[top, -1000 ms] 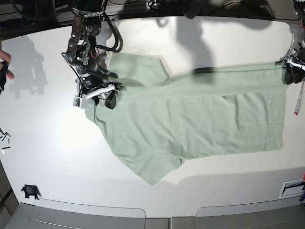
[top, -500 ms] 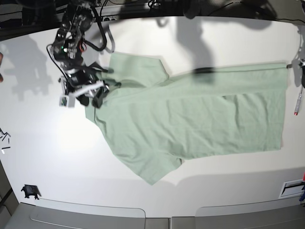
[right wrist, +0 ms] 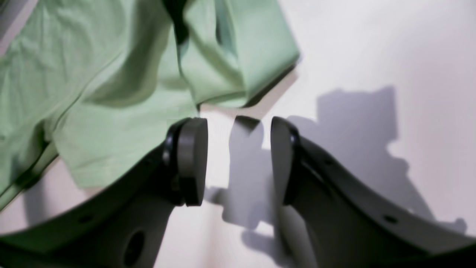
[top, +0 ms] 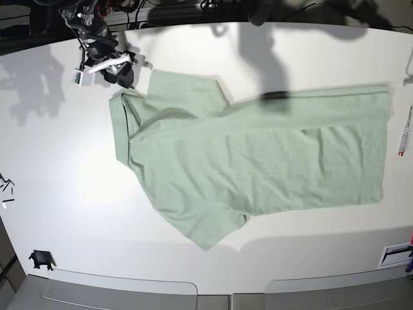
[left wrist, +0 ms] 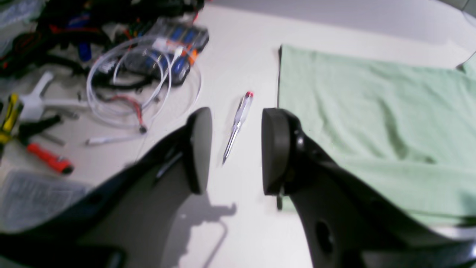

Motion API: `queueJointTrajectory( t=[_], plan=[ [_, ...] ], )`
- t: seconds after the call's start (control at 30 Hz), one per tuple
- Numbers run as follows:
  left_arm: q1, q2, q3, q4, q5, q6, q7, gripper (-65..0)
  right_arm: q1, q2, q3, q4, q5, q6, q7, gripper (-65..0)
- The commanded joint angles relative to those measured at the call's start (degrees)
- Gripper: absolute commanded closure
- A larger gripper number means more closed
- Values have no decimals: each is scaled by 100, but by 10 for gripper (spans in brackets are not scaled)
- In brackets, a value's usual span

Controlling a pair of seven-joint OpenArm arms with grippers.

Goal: Fold the T-shirt properly
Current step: 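Open the right gripper and raise it off the shirt, then grasp the folded shoulder edge again with the right gripper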

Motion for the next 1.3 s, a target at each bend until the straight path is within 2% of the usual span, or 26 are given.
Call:
queueJointTrajectory(
  t=[0.0, 0.33, 0.6, 0.67, 0.77, 0.87, 0.97, 1.03, 1.13, 1.27],
  plan=[
    [4, -129, -57, 85, -120, -22, -162, -202, 4, 9, -35, 48, 39, 55, 173, -259],
    [2, -116, -57, 85, -120, -22, -160, -202, 7, -162, -872, -638, 39, 33, 306, -259],
    [2, -118, -57, 85, -120, -22, -164, -202, 39, -160, -911, -660, 48, 24, 391, -254],
    [0, -118, -57, 85, -120, -22, -184, -202, 39, -160, -911, -660, 68, 24, 391, -200],
    [0, -118, -57, 85, -120, -22, -184, -202, 83, -157, -909, -658, 164, 26, 435, -10],
    [0, -118, -57, 85, -120, -22, -186, -202, 350, -160, -911, -658, 402, 35, 474, 0],
    [2, -118, -57, 85, -120, -22, -186, -202, 754, -160, -986, -658, 798, 197, 358, 0],
    [0, -118, -57, 85, -120, -22, -186, -202, 1058, -160, -1196, -658, 807, 264, 345, 0],
    [2, -118, -57, 85, -120, -22, -181, -202, 1550, -162, -1683, -660, 450, 264, 492, 0],
    [2, -118, -57, 85, -120, -22, -179, -202, 2170, -160, -2387, -664, -662, 249, 946, 0]
  ],
)
